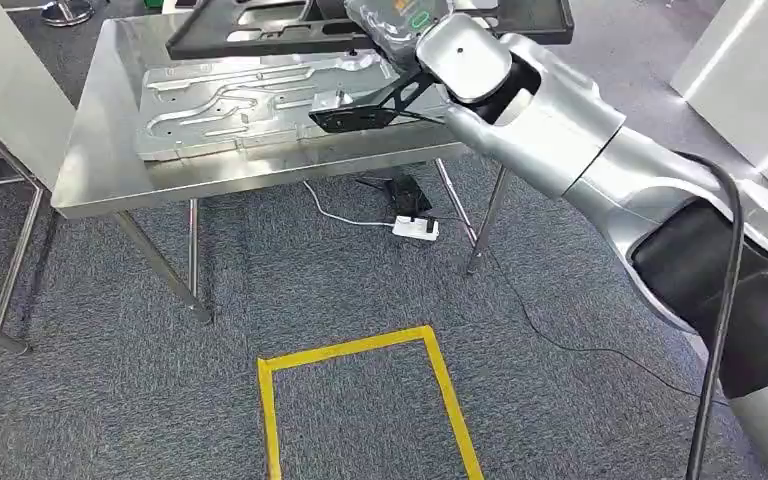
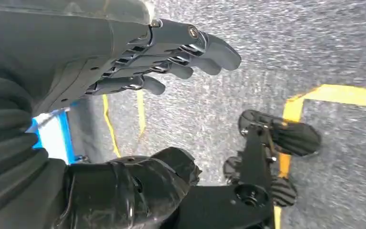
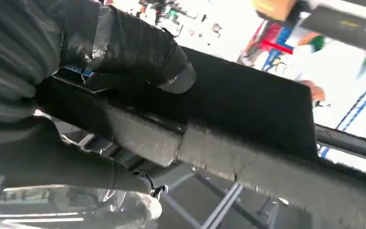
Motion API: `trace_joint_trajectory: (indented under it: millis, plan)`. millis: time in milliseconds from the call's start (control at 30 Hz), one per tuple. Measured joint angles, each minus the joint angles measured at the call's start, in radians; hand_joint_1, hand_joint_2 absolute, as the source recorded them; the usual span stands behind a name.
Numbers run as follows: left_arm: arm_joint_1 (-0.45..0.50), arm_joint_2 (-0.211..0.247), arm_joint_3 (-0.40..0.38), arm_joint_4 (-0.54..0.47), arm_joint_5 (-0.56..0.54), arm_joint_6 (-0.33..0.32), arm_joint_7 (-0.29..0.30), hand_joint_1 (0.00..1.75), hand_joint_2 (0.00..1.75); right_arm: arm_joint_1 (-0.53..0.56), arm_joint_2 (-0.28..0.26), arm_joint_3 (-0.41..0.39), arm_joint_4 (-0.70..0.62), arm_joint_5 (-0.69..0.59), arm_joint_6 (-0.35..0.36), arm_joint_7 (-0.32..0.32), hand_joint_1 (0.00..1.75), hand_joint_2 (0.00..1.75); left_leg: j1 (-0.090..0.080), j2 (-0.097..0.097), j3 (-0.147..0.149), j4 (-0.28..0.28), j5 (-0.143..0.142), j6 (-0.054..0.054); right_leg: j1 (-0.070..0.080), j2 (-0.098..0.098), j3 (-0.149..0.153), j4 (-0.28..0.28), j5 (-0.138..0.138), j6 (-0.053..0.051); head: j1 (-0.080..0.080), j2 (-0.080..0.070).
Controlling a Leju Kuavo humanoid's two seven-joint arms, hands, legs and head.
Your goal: Take the parts from the cabinet and place them on the table.
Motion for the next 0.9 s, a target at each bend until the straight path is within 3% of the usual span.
trace_joint_trajectory:
  millis: [33,67,133,167,267,333,367,467,500,533,567,633,667,700,800,833,867,900]
  plan:
    - [0.001,0.0,0.0,0.0,0.001,-0.001,-0.003,0.0,1.75,0.005,0.0,0.0,0.0,0.0,-0.001,0.0,1.75,1.75,0.0,-0.002,0.007,0.003,-0.007,-0.001,-0.001,-0.001,-0.003,-0.02,0.032,0.001,0.002,0.0]
    - [0.001,0.0,0.0,0.0,0.002,-0.001,-0.003,0.0,1.75,0.006,0.0,0.0,0.0,0.0,-0.002,0.0,1.75,1.75,0.001,-0.004,0.015,0.006,-0.016,-0.003,-0.002,-0.002,0.015,-0.078,0.079,0.0,0.002,0.0]
    - [0.001,-0.002,0.0,0.0,0.005,-0.001,-0.004,0.0,1.75,0.006,0.0,0.0,0.0,0.002,-0.01,0.0,1.75,1.75,0.001,-0.009,0.029,0.021,-0.04,-0.01,-0.005,-0.002,0.087,-0.256,0.186,-0.002,0.002,0.0]
    - [0.001,-0.002,0.0,0.0,0.005,-0.001,-0.003,0.0,1.75,0.006,0.0,0.0,0.0,0.002,-0.016,0.001,1.75,1.75,-0.004,-0.01,0.025,0.029,-0.049,-0.018,-0.001,-0.001,0.102,-0.268,0.164,-0.005,0.0,0.0]
    - [-0.001,-0.002,-0.001,0.0,0.006,0.002,0.006,0.0,1.75,0.017,0.004,0.0,0.0,0.002,-0.022,0.0,1.75,1.75,-0.001,-0.013,0.022,0.024,-0.052,-0.029,0.006,0.002,0.106,-0.283,0.154,-0.02,0.002,0.0]
    - [0.0,-0.002,-0.001,0.0,0.008,0.003,0.01,0.0,1.75,0.018,0.004,0.0,0.0,0.001,-0.023,-0.003,1.75,1.75,-0.001,-0.013,0.025,0.028,-0.067,-0.039,-0.004,0.001,0.12,-0.297,0.154,-0.029,0.0,0.0]
    - [0.001,-0.002,-0.001,0.0,0.008,0.003,0.011,0.0,1.75,0.018,0.004,0.0,0.0,0.0,-0.024,-0.003,1.75,1.75,0.0,-0.009,0.013,0.06,-0.08,-0.046,-0.005,0.0,0.127,-0.301,0.15,-0.034,-0.003,0.0]
    - [0.0,-0.002,-0.001,0.0,0.008,0.003,0.013,0.0,1.75,0.022,0.007,0.0,0.0,0.0,-0.028,-0.005,1.75,1.75,0.007,-0.005,-0.118,0.283,-0.143,-0.06,-0.004,0.0,0.141,-0.303,0.14,-0.04,-0.004,0.0]
    - [0.001,-0.003,-0.001,0.0,0.008,0.002,0.013,0.0,1.75,0.027,0.007,0.0,0.0,0.0,-0.028,-0.008,1.75,1.75,0.008,-0.004,-0.156,0.327,-0.14,-0.061,-0.003,0.0,0.147,-0.303,0.134,-0.04,-0.003,0.0]
    - [0.001,-0.003,-0.001,0.0,0.009,0.002,0.015,0.0,1.75,0.031,0.008,0.0,0.0,0.0,-0.028,-0.009,1.75,1.75,0.008,-0.004,-0.172,0.324,-0.112,-0.061,-0.003,0.0,0.155,-0.303,0.128,-0.04,-0.004,0.0]
    - [0.001,-0.004,-0.001,0.0,0.009,0.002,0.016,0.0,1.75,0.033,0.011,0.0,0.0,0.003,-0.029,-0.009,1.75,1.75,0.008,-0.004,-0.164,0.274,-0.063,-0.059,-0.002,0.001,0.165,-0.303,0.122,-0.039,-0.003,0.0]
    - [0.002,-0.004,-0.001,0.0,0.008,0.001,0.022,0.0,1.75,0.032,0.024,0.0,0.003,0.011,-0.04,-0.002,1.75,1.75,0.008,-0.004,-0.103,0.098,0.051,-0.048,0.0,0.002,0.185,-0.303,0.109,-0.038,-0.003,0.0]
    - [0.001,-0.002,-0.001,0.0,0.007,-0.001,0.023,0.0,1.75,0.032,0.034,0.0,0.009,0.015,-0.055,0.005,1.75,1.75,0.005,-0.004,-0.08,0.039,0.065,-0.04,-0.002,0.004,0.189,-0.306,0.104,-0.037,-0.003,0.0]
    - [0.0,0.0,-0.001,0.0,0.006,-0.003,0.023,0.0,1.75,0.03,0.047,0.0,0.018,0.017,-0.075,0.006,1.75,1.75,-0.004,-0.004,-0.067,0.028,0.056,-0.035,0.004,0.008,0.187,-0.306,0.101,-0.03,-0.003,0.0]
    - [-0.006,0.003,-0.002,0.0,0.0,-0.012,0.016,0.0,1.75,0.03,0.097,0.0,0.05,0.023,-0.11,0.006,1.75,1.75,-0.013,0.0,-0.06,0.012,0.042,-0.023,-0.005,0.011,0.191,-0.314,0.098,-0.013,-0.003,0.0]
    - [-0.005,0.003,-0.002,0.0,-0.001,-0.013,0.015,0.0,1.75,0.028,0.115,0.0,0.06,0.025,-0.115,0.006,1.75,1.75,-0.001,0.003,-0.042,-0.007,0.046,-0.019,-0.001,0.009,0.194,-0.312,0.091,-0.006,-0.002,0.0]
    - [-0.005,0.002,-0.002,0.0,-0.001,-0.013,0.015,0.0,1.75,0.026,0.124,0.0,0.07,0.027,-0.119,0.006,1.75,1.75,-0.002,0.001,-0.03,-0.015,0.045,-0.018,-0.003,0.003,0.187,-0.287,0.081,-0.007,0.0,0.0]
    - [-0.006,0.003,-0.002,0.0,-0.001,-0.014,0.013,0.0,1.75,0.019,0.138,0.0,0.078,0.03,-0.123,0.006,1.75,1.75,-0.002,0.004,-0.025,-0.016,0.041,-0.009,0.0,0.0,0.158,-0.229,0.053,-0.009,0.002,0.0]
